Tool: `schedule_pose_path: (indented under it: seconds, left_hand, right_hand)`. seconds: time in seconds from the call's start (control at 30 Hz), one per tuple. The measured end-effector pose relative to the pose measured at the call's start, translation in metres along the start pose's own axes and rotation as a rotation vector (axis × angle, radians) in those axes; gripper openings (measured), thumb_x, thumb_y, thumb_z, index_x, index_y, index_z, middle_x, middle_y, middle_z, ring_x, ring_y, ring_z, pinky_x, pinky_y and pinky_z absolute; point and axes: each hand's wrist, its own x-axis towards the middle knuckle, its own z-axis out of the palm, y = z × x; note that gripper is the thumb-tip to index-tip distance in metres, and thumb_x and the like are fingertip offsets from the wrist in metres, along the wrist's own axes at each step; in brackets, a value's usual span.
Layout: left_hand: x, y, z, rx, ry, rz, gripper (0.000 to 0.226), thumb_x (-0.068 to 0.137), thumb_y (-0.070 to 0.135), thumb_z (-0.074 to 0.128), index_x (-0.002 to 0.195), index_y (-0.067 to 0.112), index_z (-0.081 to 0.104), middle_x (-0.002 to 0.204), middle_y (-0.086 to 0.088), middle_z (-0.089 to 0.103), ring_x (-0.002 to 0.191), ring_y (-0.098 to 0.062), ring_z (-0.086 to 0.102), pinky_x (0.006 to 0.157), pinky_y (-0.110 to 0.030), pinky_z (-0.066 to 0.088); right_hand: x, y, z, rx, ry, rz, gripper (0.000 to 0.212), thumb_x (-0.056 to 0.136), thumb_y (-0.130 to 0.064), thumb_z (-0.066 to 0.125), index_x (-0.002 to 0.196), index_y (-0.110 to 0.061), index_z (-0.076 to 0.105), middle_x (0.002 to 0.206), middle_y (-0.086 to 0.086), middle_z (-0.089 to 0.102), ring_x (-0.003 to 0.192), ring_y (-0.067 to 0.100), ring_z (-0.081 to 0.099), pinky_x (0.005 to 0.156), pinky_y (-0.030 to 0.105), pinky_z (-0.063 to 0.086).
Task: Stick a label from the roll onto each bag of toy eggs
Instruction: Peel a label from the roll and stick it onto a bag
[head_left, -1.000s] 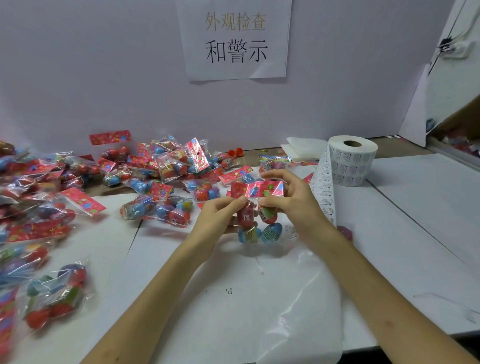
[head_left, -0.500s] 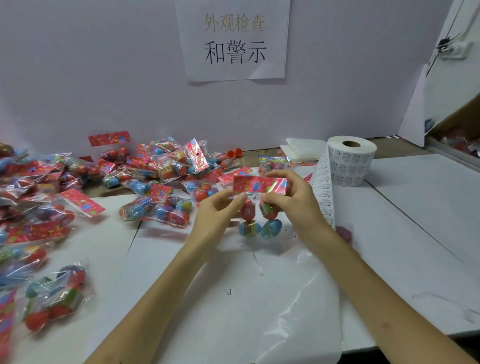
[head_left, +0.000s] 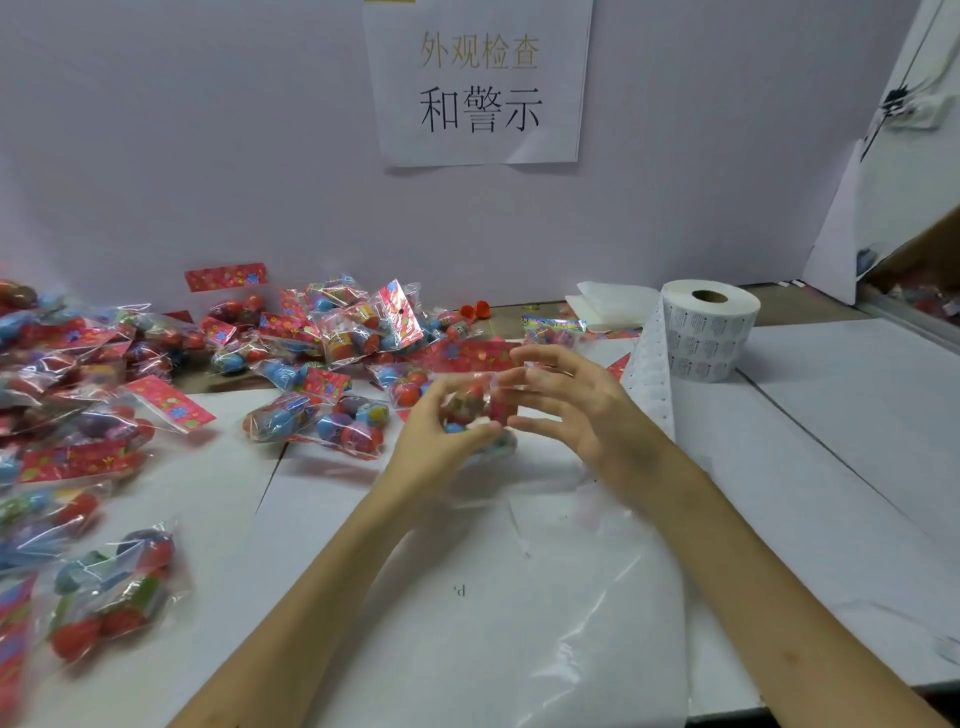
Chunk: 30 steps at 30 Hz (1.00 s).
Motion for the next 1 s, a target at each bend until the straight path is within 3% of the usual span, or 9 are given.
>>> schedule_pose_path:
  seconds: [0.07, 0.13, 0.23, 0.3, 0.47, 0.6, 0.7, 0.83, 1.0]
  left_hand:
    - [0.007, 0.0, -0.006, -0.104, 0.047, -0.133, 0.042, 0.082, 0.007, 0.082, 0.114, 0.026, 0.062, 0.115, -0.009, 0.072, 0.105, -0.028, 0.072, 0.088, -0.035, 0.061]
    - [0.011, 0.0, -0.01, -0.16, 0.076, -0.208, 0.038, 0.083, 0.01, 0.081, 0.113, 0.023, 0.061, 0.119, -0.013, 0.07, 0.107, -0.031, 0.071, 0.094, -0.042, 0.059]
    - [0.013, 0.0, -0.01, -0.062, 0.109, -0.2, 0.034, 0.084, 0.016, 0.082, 0.108, 0.023, 0.06, 0.117, -0.01, 0.069, 0.103, -0.025, 0.07, 0.08, -0.03, 0.058]
    - [0.012, 0.002, -0.01, 0.005, 0.134, -0.182, 0.037, 0.083, 0.018, 0.083, 0.112, 0.021, 0.06, 0.118, -0.008, 0.068, 0.101, -0.021, 0.068, 0.073, -0.023, 0.055]
    - [0.006, 0.001, -0.006, 0.366, 0.21, 0.026, 0.078, 0.08, 0.019, 0.088, 0.142, 0.018, 0.041, 0.127, 0.0, 0.064, 0.109, -0.018, 0.066, 0.092, -0.033, 0.057]
    - [0.004, 0.0, -0.004, 0.498, 0.257, 0.179, 0.096, 0.081, 0.018, 0.087, 0.157, 0.022, 0.028, 0.147, 0.001, 0.049, 0.128, -0.019, 0.056, 0.11, -0.04, 0.05]
    - [0.005, -0.001, -0.006, 0.63, 0.29, 0.253, 0.094, 0.085, 0.018, 0.085, 0.159, 0.02, 0.026, 0.161, -0.002, 0.033, 0.145, -0.024, 0.04, 0.118, -0.042, 0.041]
    - [0.004, -0.001, -0.002, 0.76, 0.288, 0.266, 0.089, 0.088, 0.016, 0.081, 0.16, 0.021, 0.028, 0.168, -0.001, 0.023, 0.151, -0.026, 0.032, 0.12, -0.043, 0.034]
    - [-0.002, 0.005, -0.001, 0.74, 0.305, 0.459, 0.064, 0.089, 0.013, 0.079, 0.145, 0.015, 0.05, 0.149, -0.007, 0.05, 0.13, -0.028, 0.056, 0.11, -0.044, 0.051]
  right_hand:
    - [0.002, -0.009, -0.008, 0.052, 0.056, -0.066, 0.026, 0.086, -0.02, 0.067, 0.111, -0.016, 0.068, 0.103, 0.009, 0.073, 0.097, 0.022, 0.071, 0.074, 0.027, 0.056]
    - [0.003, -0.018, -0.019, 0.001, 0.3, -0.19, 0.016, 0.085, -0.013, 0.07, 0.098, -0.021, 0.07, 0.092, 0.0, 0.073, 0.085, 0.011, 0.069, 0.068, 0.022, 0.052]
    - [0.002, -0.018, -0.038, -0.347, 0.882, -0.352, 0.029, 0.076, 0.005, 0.073, 0.09, -0.02, 0.068, 0.09, -0.006, 0.069, 0.082, 0.006, 0.062, 0.076, 0.031, 0.053]
    - [0.003, -0.013, -0.044, -0.462, 1.053, -0.305, 0.042, 0.069, 0.005, 0.075, 0.101, -0.021, 0.065, 0.11, 0.0, 0.064, 0.098, 0.013, 0.058, 0.091, 0.039, 0.052]
    - [0.012, -0.004, -0.044, -0.234, 0.932, -0.088, 0.074, 0.068, 0.008, 0.08, 0.127, -0.021, 0.046, 0.127, 0.003, 0.055, 0.1, 0.013, 0.059, 0.078, 0.025, 0.05]
    - [0.013, 0.0, -0.041, -0.207, 0.823, 0.003, 0.067, 0.077, 0.009, 0.074, 0.132, -0.014, 0.046, 0.109, 0.003, 0.064, 0.095, 0.021, 0.066, 0.089, 0.041, 0.056]
    - [0.013, -0.001, -0.038, -0.176, 0.745, 0.088, 0.042, 0.084, 0.006, 0.068, 0.123, -0.009, 0.059, 0.109, 0.016, 0.068, 0.087, 0.026, 0.066, 0.087, 0.048, 0.057]
    - [0.011, -0.001, -0.038, -0.19, 0.663, 0.118, 0.027, 0.09, 0.0, 0.063, 0.116, -0.006, 0.065, 0.106, 0.017, 0.068, 0.087, 0.026, 0.064, 0.066, 0.033, 0.054]
    - [0.011, -0.005, -0.04, -0.031, 0.649, 0.066, 0.019, 0.092, 0.003, 0.06, 0.107, -0.007, 0.067, 0.096, 0.011, 0.068, 0.081, 0.021, 0.064, 0.07, 0.033, 0.054]
